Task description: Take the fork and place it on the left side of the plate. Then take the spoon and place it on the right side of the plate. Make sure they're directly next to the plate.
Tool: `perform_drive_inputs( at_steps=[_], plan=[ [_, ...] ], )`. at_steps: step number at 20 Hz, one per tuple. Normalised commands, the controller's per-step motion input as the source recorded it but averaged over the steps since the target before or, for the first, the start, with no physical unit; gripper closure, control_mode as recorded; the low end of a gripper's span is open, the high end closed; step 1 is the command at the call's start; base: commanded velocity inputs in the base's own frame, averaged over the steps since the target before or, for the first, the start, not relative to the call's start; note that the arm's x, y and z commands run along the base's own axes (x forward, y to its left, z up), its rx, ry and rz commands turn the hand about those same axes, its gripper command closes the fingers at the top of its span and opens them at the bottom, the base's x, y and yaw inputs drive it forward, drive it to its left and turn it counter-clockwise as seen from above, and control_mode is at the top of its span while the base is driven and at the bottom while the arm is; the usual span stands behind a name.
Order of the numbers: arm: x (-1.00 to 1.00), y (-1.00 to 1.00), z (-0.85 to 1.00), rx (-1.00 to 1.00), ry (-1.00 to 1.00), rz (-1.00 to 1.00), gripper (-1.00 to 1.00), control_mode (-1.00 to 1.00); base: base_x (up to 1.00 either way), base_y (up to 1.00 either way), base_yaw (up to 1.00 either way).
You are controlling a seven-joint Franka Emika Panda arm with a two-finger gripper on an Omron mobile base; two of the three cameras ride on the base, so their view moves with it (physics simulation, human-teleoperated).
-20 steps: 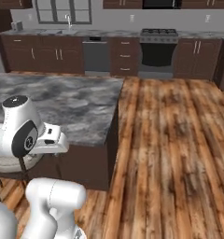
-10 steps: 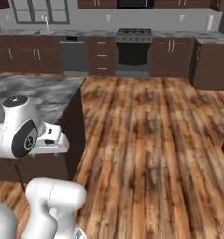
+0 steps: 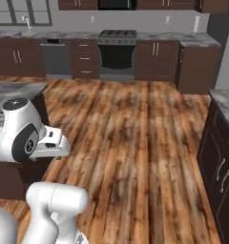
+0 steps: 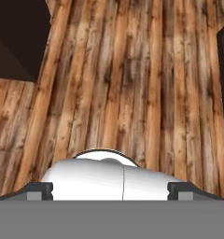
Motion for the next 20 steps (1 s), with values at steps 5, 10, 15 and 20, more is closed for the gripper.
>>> perform_drive_inputs(
  at_steps=[5, 10, 15, 20],
  plan=[
    [0.00, 0.00, 0.00, 0.00, 0.00, 0.00, -1.00, 1.00, 1.00, -0.89, 0.00],
    [0.00, 0.00, 0.00, 0.00, 0.00, 0.00, -1.00, 1.00, 1.00, -0.56, 0.00],
    [0.00, 0.00, 0.00, 0.00, 0.00, 0.00, -1.00, 1.00, 1.00, -0.07, 0.00],
    [0.00, 0.00, 0.00, 0.00, 0.00, 0.00, -1.00, 1.00, 1.00, 0.00, 0.00]
  ],
)
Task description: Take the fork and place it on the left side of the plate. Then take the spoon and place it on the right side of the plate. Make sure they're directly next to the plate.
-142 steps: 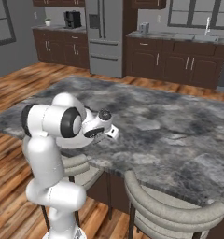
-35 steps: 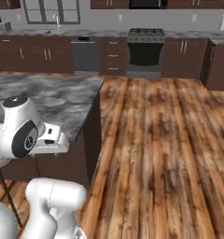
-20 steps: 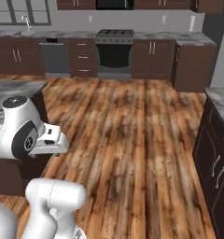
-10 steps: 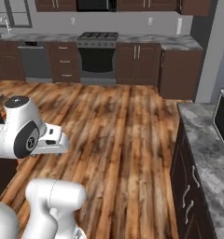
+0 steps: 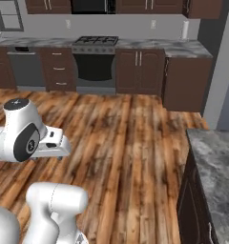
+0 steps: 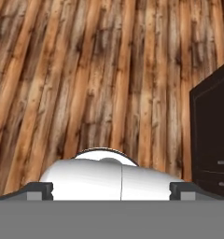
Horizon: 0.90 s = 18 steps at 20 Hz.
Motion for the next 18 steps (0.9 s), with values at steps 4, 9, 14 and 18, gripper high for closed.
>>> perform_drive_inputs(
  at_steps=[4, 9, 14, 18],
  plan=[
    [0.00, 0.00, 0.00, 0.00, 0.00, 0.00, -1.00, 1.00, 1.00, 0.00, 0.00],
    [0.00, 0.00, 0.00, 0.00, 0.00, 0.00, -1.00, 1.00, 1.00, 0.00, 0.00],
    [0.00, 0.00, 0.00, 0.00, 0.00, 0.00, -1.00, 1.00, 1.00, 0.00, 0.00],
    [0.00, 0.00, 0.00, 0.00, 0.00, 0.00, -1.00, 1.00, 1.00, -0.02, 0.00]
  ],
)
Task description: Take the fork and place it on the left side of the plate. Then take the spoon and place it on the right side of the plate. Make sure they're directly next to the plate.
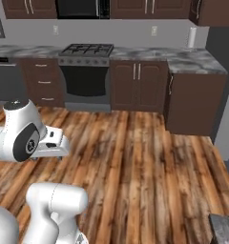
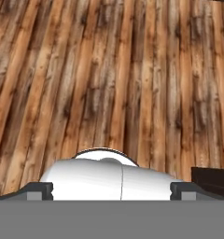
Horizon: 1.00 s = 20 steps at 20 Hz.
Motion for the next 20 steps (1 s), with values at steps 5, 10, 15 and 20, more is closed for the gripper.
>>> perform_drive_inputs(
  at_steps=[5, 10, 15, 20],
  plan=[
    [0.00, 0.00, 0.00, 0.00, 0.00, 0.00, -1.00, 1.00, 1.00, -0.06, 0.00],
    [0.00, 0.00, 0.00, 0.00, 0.00, 0.00, -1.00, 1.00, 1.00, -0.30, 0.00],
    [0.00, 0.00, 0.00, 0.00, 0.00, 0.00, -1.00, 1.00, 1.00, -0.41, 0.00],
    [0.00, 0.00, 0.00, 0.00, 0.00, 0.00, -1.00, 1.00, 1.00, -0.31, 0.00]
  ],
)
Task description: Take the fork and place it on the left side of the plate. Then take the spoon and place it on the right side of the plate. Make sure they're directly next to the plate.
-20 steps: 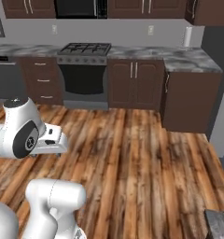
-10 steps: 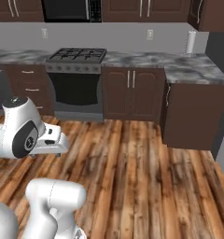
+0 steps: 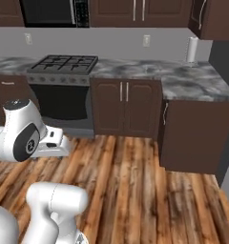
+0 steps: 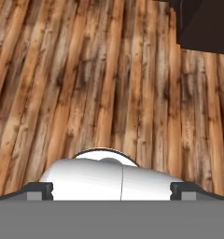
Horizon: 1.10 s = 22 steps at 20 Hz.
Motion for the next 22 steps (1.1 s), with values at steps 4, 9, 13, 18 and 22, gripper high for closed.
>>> perform_drive_inputs(
  at_steps=[4, 9, 13, 18, 22],
  plan=[
    [0.00, 0.00, 0.00, 0.00, 0.00, 0.00, -1.00, 1.00, 1.00, -0.17, 0.00],
    [0.00, 0.00, 0.00, 0.00, 0.00, 0.00, -1.00, 1.00, 1.00, -0.18, 0.00],
    [0.00, 0.00, 0.00, 0.00, 0.00, 0.00, -1.00, 1.00, 1.00, -0.32, 0.00],
    [0.00, 0.00, 0.00, 0.00, 0.00, 0.00, -1.00, 1.00, 1.00, -0.47, 0.00],
    [0.00, 0.00, 0.00, 0.00, 0.00, 0.00, -1.00, 1.00, 1.00, -0.46, 0.00]
  ],
)
